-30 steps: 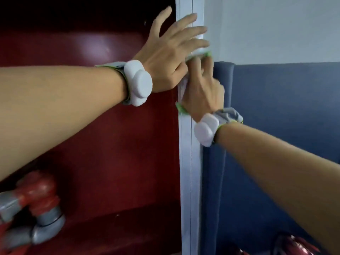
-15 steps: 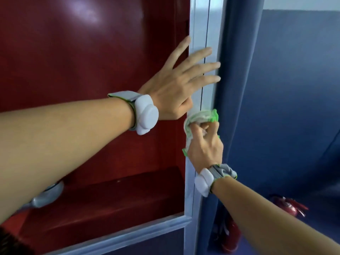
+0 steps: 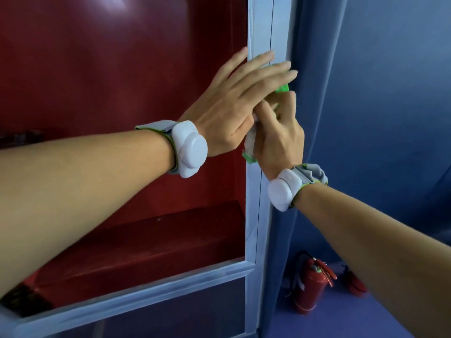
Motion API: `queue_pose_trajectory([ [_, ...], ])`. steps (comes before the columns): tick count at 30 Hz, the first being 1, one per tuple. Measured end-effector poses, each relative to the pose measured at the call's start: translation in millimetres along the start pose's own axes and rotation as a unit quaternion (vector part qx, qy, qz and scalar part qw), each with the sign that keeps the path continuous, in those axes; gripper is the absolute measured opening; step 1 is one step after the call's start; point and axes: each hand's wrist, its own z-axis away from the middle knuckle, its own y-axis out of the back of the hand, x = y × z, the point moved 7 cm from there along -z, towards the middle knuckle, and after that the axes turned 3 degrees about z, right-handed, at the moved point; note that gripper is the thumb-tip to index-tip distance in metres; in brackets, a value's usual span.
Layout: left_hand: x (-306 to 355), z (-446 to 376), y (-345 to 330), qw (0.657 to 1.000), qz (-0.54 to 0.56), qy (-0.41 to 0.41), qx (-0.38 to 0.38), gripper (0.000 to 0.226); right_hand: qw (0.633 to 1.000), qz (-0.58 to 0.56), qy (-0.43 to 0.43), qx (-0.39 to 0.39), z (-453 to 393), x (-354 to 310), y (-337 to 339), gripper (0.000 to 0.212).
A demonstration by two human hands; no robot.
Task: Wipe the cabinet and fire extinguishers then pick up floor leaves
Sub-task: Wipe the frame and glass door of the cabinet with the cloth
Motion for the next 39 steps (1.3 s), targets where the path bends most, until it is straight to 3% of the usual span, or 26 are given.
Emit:
queue_pose_trajectory([
  [3,9,13,-27,0.999,0.001,-0.036,-0.041,0.071,0.991,0.012,0.125,-0.041,71,8,-28,0.023],
  [8,16,28,-58,0.993,-0.045,-0.065,-0.084,0.072,0.937,0.029,0.29,-0.195,132,17,-43,0.047],
  [10,17,31,-60,0.993,-0.053,-0.068,-0.081,0.071,0.928,0.047,0.31,-0.201,116,11,-37,0.036],
  [14,19,33,-55,1.0,0.004,-0.025,-0.014,0.067,0.984,0.022,0.172,-0.045,46,6,-10,0.008],
  [17,19,39,-54,0.997,0.029,0.013,0.063,0.058,0.996,-0.006,0.072,0.049,54,5,-18,0.01],
  [20,39,67,-93,0.999,0.002,-0.024,0.047,0.055,0.994,-0.025,0.032,0.098,116,15,-44,0.012],
  [22,56,95,-130,0.998,-0.02,-0.062,0.012,0.059,0.995,-0.001,0.046,0.089,166,24,-62,0.016],
  [27,81,148,-189,0.996,-0.061,-0.065,-0.028,0.069,0.981,0.044,0.181,-0.05,298,51,-100,0.038],
  [30,92,164,-206,0.994,-0.079,-0.063,-0.026,0.073,0.924,0.086,0.352,-0.119,321,52,-101,0.041],
  [33,96,176,-211,0.997,-0.066,-0.036,0.012,0.065,0.859,0.128,0.482,-0.119,289,44,-87,0.033],
  [35,100,190,-212,0.997,-0.051,-0.01,0.058,0.067,0.882,0.15,0.443,-0.06,255,40,-77,0.021],
  [37,98,194,-205,0.996,-0.034,0.033,0.08,0.091,0.946,0.119,0.302,0.014,226,36,-67,0.013],
  [39,102,205,-204,0.993,-0.02,0.065,0.099,0.098,0.982,0.054,0.157,0.086,239,37,-74,0.019],
])
